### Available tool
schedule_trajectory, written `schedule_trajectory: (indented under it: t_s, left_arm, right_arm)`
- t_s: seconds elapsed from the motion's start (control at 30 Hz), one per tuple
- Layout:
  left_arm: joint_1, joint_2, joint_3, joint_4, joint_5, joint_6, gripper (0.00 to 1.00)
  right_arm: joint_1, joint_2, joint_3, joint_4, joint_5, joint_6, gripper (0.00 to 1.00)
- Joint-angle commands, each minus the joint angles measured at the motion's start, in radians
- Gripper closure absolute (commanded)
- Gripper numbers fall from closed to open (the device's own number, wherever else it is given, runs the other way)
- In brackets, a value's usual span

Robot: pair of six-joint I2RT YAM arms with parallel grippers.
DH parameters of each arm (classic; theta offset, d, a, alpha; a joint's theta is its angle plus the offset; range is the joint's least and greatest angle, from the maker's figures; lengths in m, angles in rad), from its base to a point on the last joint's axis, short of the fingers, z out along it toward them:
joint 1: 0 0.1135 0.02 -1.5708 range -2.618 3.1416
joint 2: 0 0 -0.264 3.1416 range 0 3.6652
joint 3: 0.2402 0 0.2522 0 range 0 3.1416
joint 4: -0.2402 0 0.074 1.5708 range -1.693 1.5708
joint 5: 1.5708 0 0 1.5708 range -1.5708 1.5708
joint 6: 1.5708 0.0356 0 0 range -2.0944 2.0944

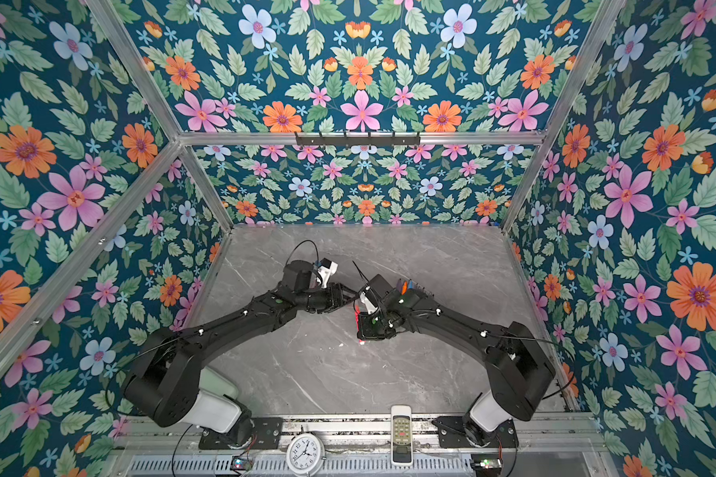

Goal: Open the pen caps
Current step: 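Lift the pink marker toward the left gripper while left moves to its cap, then close the left gripper on the pink marker's cap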

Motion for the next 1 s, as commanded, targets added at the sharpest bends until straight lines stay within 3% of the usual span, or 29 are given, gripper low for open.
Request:
schedule_trajectory:
  t_s: [0.0, 0.33, 0.67, 0.97]
  left_arm:
    - [-0.007, 0.020, 0.012, 0.038, 0.003, -0.023, 0.54]
    - [-0.009, 0.016, 0.058, -0.085, -0.059, 0.044, 0.54]
    - [-0.009, 0.049, 0.081, -0.144, -0.065, 0.078, 0.54]
    - [-0.023, 0.075, 0.053, -0.037, 0.010, 0.011, 0.59]
  right_arm:
    - [-0.001, -0.011, 0.000, 0.020, -0.012, -0.010, 0.97]
    - [-0.001, -0.028, -0.004, -0.025, 0.043, -0.009, 0.97]
    - [-0.001, -0.062, -0.024, 0.016, 0.022, -0.007, 0.97]
    - [-0.001, -0.064, -0.020, 0.025, 0.027, -0.005, 0.97]
